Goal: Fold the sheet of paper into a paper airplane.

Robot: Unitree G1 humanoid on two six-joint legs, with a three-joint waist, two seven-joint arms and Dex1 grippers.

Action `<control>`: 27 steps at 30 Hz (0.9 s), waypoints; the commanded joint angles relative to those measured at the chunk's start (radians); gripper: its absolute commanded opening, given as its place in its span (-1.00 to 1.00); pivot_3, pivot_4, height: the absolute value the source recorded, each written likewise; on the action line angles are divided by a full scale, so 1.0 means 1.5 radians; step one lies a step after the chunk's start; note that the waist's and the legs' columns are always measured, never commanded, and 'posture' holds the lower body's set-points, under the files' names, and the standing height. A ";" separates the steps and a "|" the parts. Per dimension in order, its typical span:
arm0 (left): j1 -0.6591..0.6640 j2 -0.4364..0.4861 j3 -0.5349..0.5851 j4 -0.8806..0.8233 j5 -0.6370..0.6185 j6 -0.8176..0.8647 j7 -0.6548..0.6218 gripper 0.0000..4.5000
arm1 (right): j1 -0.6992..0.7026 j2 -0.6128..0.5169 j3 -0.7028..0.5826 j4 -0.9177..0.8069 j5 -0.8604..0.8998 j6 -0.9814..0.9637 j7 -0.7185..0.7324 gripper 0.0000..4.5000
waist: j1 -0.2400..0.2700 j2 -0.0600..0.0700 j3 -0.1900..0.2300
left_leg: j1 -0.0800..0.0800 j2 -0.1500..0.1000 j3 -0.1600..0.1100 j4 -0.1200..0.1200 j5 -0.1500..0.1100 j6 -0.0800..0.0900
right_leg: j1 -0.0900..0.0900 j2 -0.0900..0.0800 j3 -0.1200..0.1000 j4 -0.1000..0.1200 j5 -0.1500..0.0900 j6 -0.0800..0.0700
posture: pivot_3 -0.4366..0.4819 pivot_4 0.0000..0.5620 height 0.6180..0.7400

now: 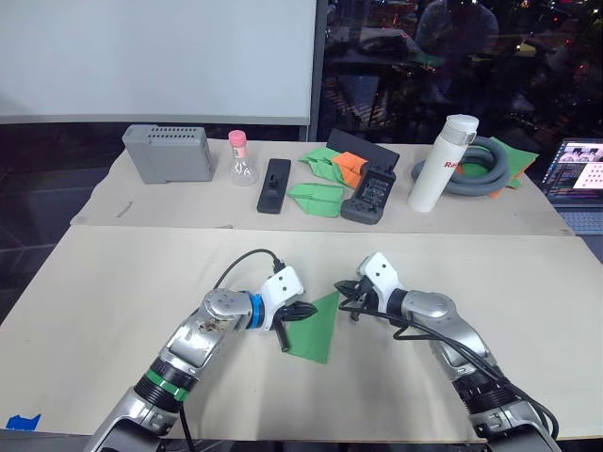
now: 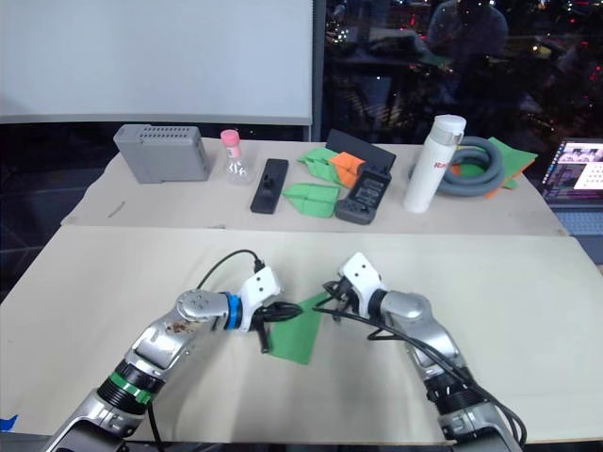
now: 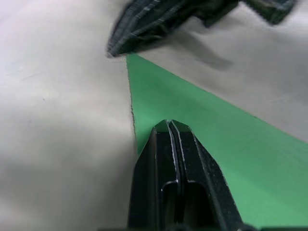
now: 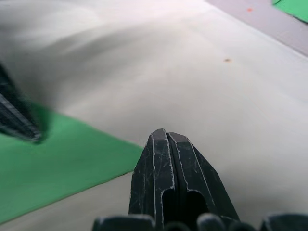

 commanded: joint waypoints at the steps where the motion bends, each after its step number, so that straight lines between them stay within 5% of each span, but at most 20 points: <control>1: 0.017 0.010 -0.011 0.000 0.015 0.010 0.000 -0.99 | 0.011 -0.005 -0.001 0.028 -0.008 -0.009 0.013 -1.00 | 0.000 0.000 0.000 | 0.000 0.000 0.000 0.000 0.000 0.000 | 0.000 0.000 0.000 0.000 0.000 0.000 | -0.05 -0.47 1.00; 15: 0.003 -0.007 -0.021 0.031 0.020 -0.004 -0.006 -0.99 | 0.089 -0.012 0.005 -0.039 -0.014 -0.099 0.051 -1.00 | 0.001 0.000 0.000 | 0.000 0.000 0.000 0.000 -0.001 0.001 | 0.000 0.000 0.000 0.000 0.000 0.000 | -0.05 -0.47 1.00; 27: -0.003 -0.016 -0.026 0.045 0.025 -0.013 -0.012 -0.99 | 0.050 -0.008 -0.048 -0.048 -0.041 -0.166 -0.015 -1.00 | 0.001 0.000 0.000 | 0.000 0.000 0.000 0.000 0.000 0.000 | 0.000 0.000 0.000 0.000 0.000 0.000 | -0.05 -0.47 1.00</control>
